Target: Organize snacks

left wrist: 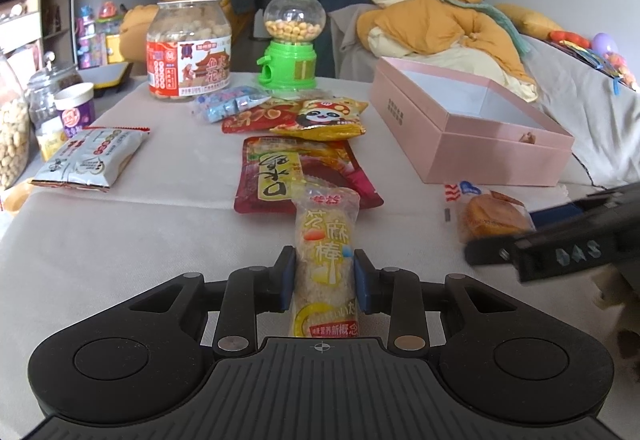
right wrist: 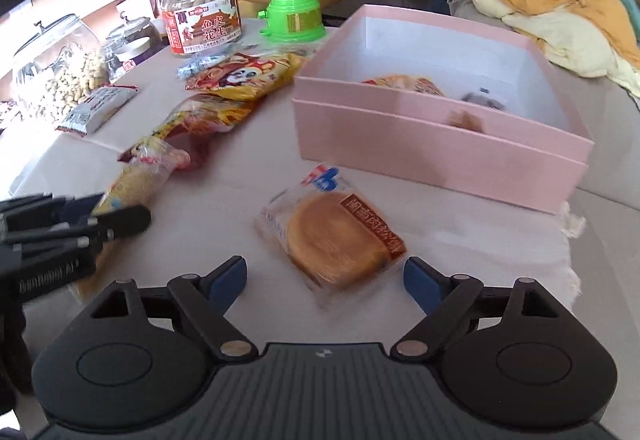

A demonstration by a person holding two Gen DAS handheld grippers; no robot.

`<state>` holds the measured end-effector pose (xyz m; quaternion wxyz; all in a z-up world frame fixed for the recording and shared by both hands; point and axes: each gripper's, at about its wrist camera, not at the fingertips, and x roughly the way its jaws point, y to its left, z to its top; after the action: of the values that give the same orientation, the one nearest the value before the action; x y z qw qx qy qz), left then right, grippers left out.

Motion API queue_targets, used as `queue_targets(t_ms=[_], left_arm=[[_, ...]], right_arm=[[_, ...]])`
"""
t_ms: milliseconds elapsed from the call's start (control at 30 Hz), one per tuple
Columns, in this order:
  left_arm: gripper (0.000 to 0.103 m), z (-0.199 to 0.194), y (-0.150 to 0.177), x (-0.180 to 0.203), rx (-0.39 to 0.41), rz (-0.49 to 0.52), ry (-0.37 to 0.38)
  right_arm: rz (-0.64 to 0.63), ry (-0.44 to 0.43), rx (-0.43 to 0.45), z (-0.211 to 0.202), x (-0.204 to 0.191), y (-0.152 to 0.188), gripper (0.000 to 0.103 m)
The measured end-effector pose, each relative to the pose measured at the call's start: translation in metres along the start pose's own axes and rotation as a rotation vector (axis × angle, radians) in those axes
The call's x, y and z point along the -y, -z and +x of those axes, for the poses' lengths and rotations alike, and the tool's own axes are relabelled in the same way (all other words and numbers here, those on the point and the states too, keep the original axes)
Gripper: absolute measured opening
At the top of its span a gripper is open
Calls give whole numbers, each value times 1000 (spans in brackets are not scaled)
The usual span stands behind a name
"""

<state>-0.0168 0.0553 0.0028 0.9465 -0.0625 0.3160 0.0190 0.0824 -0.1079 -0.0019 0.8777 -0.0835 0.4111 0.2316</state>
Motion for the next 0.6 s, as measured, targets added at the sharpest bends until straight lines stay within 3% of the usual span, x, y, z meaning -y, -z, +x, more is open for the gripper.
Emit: queue_targets(t_ms=[133, 333, 433, 600], left_arm=[[35, 0, 1, 0, 5, 3, 0], [35, 0, 2, 0, 12, 10, -4], [35, 0, 3, 1, 14, 17, -8], [35, 0, 3, 1, 14, 16, -8]], right_arm=[[18, 7, 14, 7, 3, -6, 87], [-73, 71, 29, -7, 18, 12, 87], [-35, 85, 32, -14, 36, 19, 87], [51, 28, 19, -20, 42, 21, 87]])
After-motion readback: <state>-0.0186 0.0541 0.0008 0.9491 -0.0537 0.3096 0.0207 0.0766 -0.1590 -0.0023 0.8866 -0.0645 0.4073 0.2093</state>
